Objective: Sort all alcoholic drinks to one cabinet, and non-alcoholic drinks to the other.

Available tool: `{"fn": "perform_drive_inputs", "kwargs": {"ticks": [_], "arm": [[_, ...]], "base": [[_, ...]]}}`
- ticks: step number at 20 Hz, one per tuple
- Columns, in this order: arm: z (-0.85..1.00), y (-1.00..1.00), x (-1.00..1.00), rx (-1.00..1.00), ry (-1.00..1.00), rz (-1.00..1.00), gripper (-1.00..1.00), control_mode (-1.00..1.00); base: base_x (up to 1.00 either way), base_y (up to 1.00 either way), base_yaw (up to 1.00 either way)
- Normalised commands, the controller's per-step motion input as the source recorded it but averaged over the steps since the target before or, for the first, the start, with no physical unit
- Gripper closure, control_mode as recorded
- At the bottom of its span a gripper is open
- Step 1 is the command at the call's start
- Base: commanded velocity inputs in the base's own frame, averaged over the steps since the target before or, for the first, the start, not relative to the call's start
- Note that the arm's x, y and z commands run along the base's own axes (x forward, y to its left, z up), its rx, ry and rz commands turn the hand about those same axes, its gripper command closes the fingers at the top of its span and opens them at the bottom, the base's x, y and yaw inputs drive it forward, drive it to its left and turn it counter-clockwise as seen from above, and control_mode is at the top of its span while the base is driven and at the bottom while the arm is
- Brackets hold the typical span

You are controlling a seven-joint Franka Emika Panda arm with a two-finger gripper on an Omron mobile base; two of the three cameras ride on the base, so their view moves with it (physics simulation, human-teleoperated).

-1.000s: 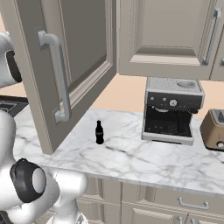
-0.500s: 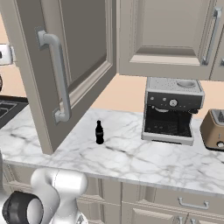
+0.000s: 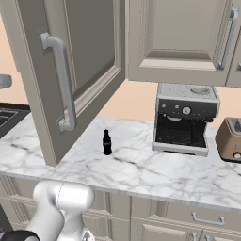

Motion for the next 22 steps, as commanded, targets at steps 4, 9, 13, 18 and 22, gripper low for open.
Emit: {"fn": "perform_drive_inputs", "kwargs": {"ticks": [4,9,13,18,22], "arm": [[-0.3,0.13,-0.2,0.0,0.07,-0.15,-1.0,-1.0],[-0.26,0.08,-0.04,0.0,0.05,-0.12,-1.0,-1.0],[-0.29,0.03,0.04,0.0,0.06,-0.13,-1.0,-1.0],[-0.39,0.01,0.15,0.0,0.08,-0.14,-1.0,-1.0],[-0.48,0.02,0.29,0.0,0.09,-0.11,-1.0,-1.0]], "base": [[0.0,0.0,0.0],[0.0,0.0,0.0],[0.0,0.0,0.0],[0.0,0.0,0.0],[0.0,0.0,0.0]]}}
